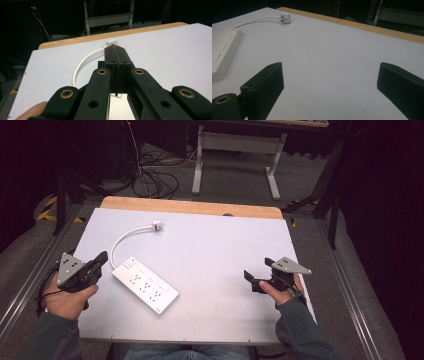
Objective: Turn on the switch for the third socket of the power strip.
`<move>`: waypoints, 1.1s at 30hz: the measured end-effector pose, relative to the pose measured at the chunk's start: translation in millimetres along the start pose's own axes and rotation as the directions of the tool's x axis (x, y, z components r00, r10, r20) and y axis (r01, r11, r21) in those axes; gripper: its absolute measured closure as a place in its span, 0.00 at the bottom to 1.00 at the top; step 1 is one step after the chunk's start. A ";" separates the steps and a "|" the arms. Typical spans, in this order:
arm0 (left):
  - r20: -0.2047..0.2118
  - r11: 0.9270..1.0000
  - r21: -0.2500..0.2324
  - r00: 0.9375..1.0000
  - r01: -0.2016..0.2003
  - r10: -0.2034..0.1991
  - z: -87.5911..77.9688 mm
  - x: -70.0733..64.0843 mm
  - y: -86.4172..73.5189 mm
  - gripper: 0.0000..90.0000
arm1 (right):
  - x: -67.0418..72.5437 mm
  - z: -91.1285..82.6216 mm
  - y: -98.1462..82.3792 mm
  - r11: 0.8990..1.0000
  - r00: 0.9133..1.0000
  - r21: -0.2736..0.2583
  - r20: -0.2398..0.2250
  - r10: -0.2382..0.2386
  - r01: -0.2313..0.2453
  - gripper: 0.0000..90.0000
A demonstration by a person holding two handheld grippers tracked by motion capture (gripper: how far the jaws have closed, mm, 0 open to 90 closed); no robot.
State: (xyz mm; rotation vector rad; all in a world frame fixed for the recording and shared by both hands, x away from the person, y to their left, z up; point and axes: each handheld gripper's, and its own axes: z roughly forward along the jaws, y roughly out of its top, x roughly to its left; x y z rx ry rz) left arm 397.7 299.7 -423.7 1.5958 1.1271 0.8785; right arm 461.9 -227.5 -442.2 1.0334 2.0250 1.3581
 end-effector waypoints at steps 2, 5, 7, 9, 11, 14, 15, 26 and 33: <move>0.009 1.000 0.003 1.000 -0.006 0.006 1.7 -2.0 0.1 1.00 | 0.0 -0.4 -0.2 1.000 1.000 0.000 0.002 -0.001 0.001 0.08; 0.025 1.000 0.012 1.000 -0.007 0.006 3.8 -4.1 0.1 1.00 | -0.2 -0.8 -0.6 1.000 1.000 0.000 0.002 -0.001 0.001 0.08; 0.033 1.000 0.016 0.999 -0.013 0.013 5.5 -5.5 0.1 1.00 | -0.4 -1.0 -0.8 1.000 1.000 0.000 0.004 -0.001 0.001 0.08; 0.037 1.000 0.023 0.999 -0.012 0.011 7.9 -7.1 0.2 1.00 | -0.3 -0.4 -1.3 1.000 1.000 0.008 0.005 -0.002 0.002 0.09; 0.047 0.999 0.033 0.999 -0.018 0.016 10.3 -9.6 0.2 1.00 | -0.2 -0.2 -1.2 1.000 1.000 0.010 0.006 -0.007 0.007 0.09; 0.058 0.999 0.039 0.998 -0.031 0.029 12.1 -12.0 0.4 1.00 | 0.0 -0.5 -1.1 1.000 1.000 0.007 0.007 -0.008 0.008 0.09; 0.061 0.999 0.039 0.998 -0.031 0.028 12.9 -12.9 0.3 1.00 | -0.2 -0.5 -1.5 1.000 1.000 0.008 0.006 -0.006 0.006 0.09; 0.118 0.994 0.071 0.991 -0.077 0.068 20.3 -23.2 -0.9 1.00 | -0.5 -0.6 -1.4 1.000 1.000 0.006 0.007 -0.008 0.008 0.09; 0.145 0.990 0.089 0.985 -0.107 0.094 25.9 -29.9 -0.9 1.00 | -0.2 -0.3 -1.6 1.000 1.000 0.009 0.005 -0.005 0.005 0.09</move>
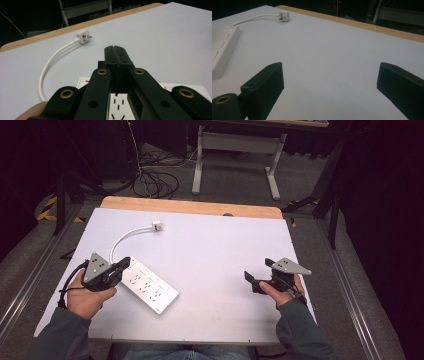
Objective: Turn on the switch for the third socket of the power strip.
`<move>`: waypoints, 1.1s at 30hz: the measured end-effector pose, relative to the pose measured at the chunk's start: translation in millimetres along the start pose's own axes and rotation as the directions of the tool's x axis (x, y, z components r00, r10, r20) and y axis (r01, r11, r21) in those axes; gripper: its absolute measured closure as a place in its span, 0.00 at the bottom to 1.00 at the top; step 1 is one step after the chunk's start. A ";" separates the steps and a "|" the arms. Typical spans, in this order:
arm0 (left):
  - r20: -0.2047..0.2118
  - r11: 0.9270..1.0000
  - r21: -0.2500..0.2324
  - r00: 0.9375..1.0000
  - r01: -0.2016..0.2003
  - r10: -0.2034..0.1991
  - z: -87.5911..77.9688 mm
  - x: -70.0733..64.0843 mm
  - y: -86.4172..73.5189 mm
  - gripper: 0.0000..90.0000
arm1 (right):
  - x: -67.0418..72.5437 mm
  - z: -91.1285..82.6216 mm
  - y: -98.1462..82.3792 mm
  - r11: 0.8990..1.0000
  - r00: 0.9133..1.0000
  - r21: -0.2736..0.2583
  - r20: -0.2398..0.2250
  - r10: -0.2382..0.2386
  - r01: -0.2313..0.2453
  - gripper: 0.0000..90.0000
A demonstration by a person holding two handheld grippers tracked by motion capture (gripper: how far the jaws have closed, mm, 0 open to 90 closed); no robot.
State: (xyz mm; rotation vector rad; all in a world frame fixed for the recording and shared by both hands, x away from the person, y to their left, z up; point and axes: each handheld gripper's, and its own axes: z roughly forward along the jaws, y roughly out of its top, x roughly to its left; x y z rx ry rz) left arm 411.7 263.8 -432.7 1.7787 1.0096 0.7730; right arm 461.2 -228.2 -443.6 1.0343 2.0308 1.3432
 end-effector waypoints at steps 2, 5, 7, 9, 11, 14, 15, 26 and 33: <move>0.008 1.000 0.009 1.000 -0.011 0.011 2.6 -1.8 0.0 1.00 | 0.0 0.1 0.0 1.000 1.000 0.000 0.000 -0.002 0.002 0.09; 0.027 0.999 0.024 0.999 -0.024 0.024 6.7 -5.4 -0.2 1.00 | 0.0 0.1 -0.1 1.000 1.000 0.001 0.000 0.000 0.000 0.09; 0.038 0.999 0.033 0.999 -0.034 0.033 9.7 -8.1 -0.1 1.00 | 0.0 0.3 -0.1 1.000 1.000 0.002 0.000 0.006 -0.006 0.09; 0.049 0.998 0.039 0.998 -0.047 0.045 12.5 -10.5 0.3 1.00 | -0.1 0.3 -0.1 1.000 1.000 0.002 0.000 0.007 -0.007 0.09; 0.058 0.998 0.044 0.997 -0.052 0.050 14.2 -12.6 0.5 1.00 | -0.3 0.0 -0.1 1.000 1.000 0.002 -0.001 0.004 -0.004 0.09; 0.068 0.997 0.053 0.996 -0.063 0.059 15.6 -14.7 0.2 1.00 | -0.3 0.0 -0.2 1.000 1.000 0.000 0.000 0.006 -0.006 0.09; 0.072 0.996 0.059 0.995 -0.072 0.068 15.9 -15.0 0.1 1.00 | -0.4 -0.1 -0.2 1.000 1.000 0.000 -0.001 0.003 -0.003 0.09; 0.125 0.990 0.082 0.987 -0.113 0.102 24.3 -27.8 0.3 1.00 | -0.1 -0.1 -0.1 1.000 1.000 0.002 -0.001 0.003 -0.003 0.09; 0.140 0.987 0.104 0.984 -0.127 0.112 32.6 -33.7 0.3 1.00 | 0.3 0.2 -0.1 1.000 1.000 0.002 -0.003 0.007 -0.007 0.09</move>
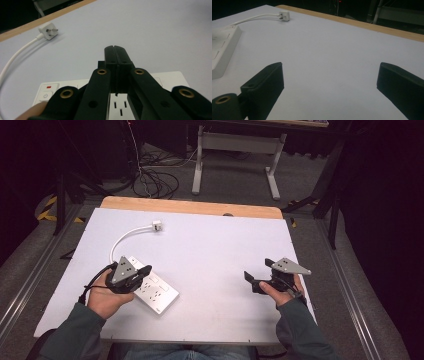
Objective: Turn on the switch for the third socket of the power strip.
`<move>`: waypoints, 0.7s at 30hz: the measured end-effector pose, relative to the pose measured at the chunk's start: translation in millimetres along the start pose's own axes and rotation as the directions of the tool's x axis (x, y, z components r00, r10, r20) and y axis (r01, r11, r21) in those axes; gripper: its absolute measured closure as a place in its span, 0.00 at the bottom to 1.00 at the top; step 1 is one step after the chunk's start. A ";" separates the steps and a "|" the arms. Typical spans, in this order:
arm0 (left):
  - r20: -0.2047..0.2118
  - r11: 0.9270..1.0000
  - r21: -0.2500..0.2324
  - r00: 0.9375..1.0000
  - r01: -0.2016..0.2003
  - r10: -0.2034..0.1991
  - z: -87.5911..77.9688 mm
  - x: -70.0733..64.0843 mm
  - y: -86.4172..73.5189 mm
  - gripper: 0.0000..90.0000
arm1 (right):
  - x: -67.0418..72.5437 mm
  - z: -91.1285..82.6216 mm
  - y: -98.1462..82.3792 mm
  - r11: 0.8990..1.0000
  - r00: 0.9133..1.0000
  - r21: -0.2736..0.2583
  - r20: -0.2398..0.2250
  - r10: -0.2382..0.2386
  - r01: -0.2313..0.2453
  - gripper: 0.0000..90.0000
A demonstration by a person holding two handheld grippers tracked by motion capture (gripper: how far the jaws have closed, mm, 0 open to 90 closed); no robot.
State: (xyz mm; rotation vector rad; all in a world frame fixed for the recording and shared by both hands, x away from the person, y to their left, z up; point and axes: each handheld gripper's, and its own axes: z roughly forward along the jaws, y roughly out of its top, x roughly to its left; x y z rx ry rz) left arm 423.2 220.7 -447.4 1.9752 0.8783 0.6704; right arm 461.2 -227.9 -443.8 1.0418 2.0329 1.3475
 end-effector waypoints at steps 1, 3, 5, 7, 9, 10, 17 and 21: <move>0.004 1.000 0.004 1.000 -0.005 0.005 1.9 -1.3 0.4 1.00 | 0.0 0.0 0.0 1.000 1.000 0.000 0.000 0.000 0.000 0.09; 0.013 1.000 0.008 1.000 -0.014 0.014 4.5 -4.0 1.6 1.00 | -0.4 -0.1 0.0 1.000 1.000 -0.001 0.000 -0.004 0.004 0.09; 0.019 1.000 0.017 1.000 -0.022 0.022 6.7 -6.1 1.9 1.00 | -0.3 0.0 0.0 1.000 1.000 -0.001 0.000 -0.002 0.002 0.09; 0.021 0.999 0.025 0.999 -0.028 0.028 7.9 -7.0 1.6 1.00 | -0.3 0.0 -0.1 1.000 1.000 -0.001 0.000 -0.001 0.001 0.09; 0.033 0.999 0.035 0.999 -0.026 0.025 9.0 -7.8 0.9 1.00 | -0.3 -0.2 -0.2 1.000 1.000 -0.002 0.000 -0.002 0.002 0.09; 0.035 0.999 0.040 0.999 -0.029 0.027 9.8 -8.4 0.5 1.00 | -0.6 -0.3 -0.2 1.000 1.000 -0.002 -0.001 -0.006 0.006 0.09; 0.067 0.997 0.071 0.997 -0.043 0.039 14.6 -13.9 -1.0 1.00 | -0.1 0.0 0.0 1.000 1.000 -0.001 -0.001 -0.005 0.005 0.09; 0.078 0.996 0.076 0.996 -0.050 0.044 17.7 -16.4 -0.9 1.00 | -0.1 0.2 0.0 1.000 1.000 0.000 0.000 0.002 -0.002 0.09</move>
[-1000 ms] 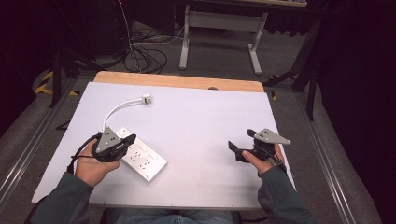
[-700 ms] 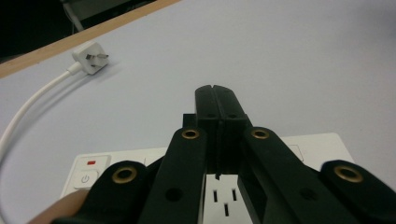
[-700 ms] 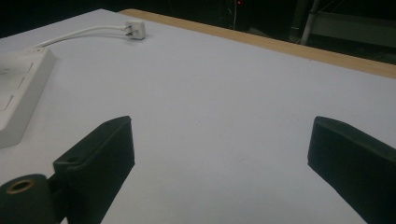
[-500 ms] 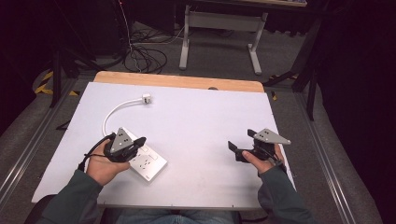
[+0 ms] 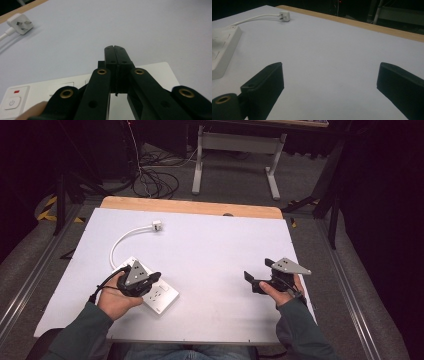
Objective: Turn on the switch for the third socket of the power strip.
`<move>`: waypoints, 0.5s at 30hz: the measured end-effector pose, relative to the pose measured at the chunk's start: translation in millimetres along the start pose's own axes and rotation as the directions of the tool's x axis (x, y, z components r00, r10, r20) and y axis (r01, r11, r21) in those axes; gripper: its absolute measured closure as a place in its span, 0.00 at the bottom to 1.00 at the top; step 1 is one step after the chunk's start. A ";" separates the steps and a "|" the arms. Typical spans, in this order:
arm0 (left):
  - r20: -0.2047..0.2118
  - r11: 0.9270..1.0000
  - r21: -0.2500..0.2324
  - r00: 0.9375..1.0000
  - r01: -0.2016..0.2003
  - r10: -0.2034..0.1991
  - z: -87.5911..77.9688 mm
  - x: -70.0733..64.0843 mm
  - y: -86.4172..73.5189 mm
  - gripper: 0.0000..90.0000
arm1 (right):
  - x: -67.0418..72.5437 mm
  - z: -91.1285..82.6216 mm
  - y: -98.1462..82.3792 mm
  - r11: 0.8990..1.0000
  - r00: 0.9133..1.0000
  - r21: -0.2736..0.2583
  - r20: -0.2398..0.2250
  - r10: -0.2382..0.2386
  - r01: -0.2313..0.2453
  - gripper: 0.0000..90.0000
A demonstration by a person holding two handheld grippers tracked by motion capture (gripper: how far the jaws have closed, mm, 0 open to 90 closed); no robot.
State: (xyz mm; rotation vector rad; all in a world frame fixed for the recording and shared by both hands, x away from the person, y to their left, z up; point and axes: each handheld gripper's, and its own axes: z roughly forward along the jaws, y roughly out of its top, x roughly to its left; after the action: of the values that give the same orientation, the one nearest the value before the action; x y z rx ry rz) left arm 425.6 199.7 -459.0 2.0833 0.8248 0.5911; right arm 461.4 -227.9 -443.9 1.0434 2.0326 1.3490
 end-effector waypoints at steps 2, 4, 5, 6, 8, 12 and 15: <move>-0.001 1.000 0.003 1.000 -0.005 0.005 1.4 -1.3 0.6 1.00 | 0.0 0.7 0.1 1.000 1.000 -0.001 0.001 -0.003 0.003 0.09; 0.012 1.000 0.007 1.000 -0.008 0.008 3.0 -3.3 0.9 1.00 | 0.9 0.8 0.2 1.000 1.000 0.001 -0.001 -0.002 0.002 0.09; 0.011 1.000 0.008 1.000 -0.007 0.007 3.5 -4.1 1.0 1.00 | 1.1 0.8 0.2 1.000 1.000 0.002 -0.003 -0.004 0.004 0.09; 0.014 1.000 0.009 1.000 -0.011 0.011 4.3 -4.5 1.2 1.00 | 1.2 0.7 0.2 1.000 1.000 0.001 -0.003 -0.005 0.005 0.09; 0.019 1.000 0.014 1.000 -0.016 0.016 6.0 -5.4 1.4 1.00 | 0.6 0.6 0.3 1.000 1.000 -0.002 0.000 -0.005 0.005 0.09; 0.031 1.000 0.022 0.999 -0.019 0.018 8.6 -7.8 1.5 1.00 | 0.8 0.3 0.3 1.000 1.000 -0.001 0.000 -0.005 0.005 0.09; 0.033 0.999 0.026 0.999 -0.022 0.021 9.2 -8.0 1.2 1.00 | 0.8 0.5 0.2 1.000 1.000 -0.001 -0.002 -0.005 0.005 0.09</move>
State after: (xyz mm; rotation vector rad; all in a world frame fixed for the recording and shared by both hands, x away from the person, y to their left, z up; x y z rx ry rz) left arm 426.6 188.6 -464.2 2.1230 0.7966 0.5584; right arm 461.4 -226.9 -443.8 1.0361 2.0342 1.3485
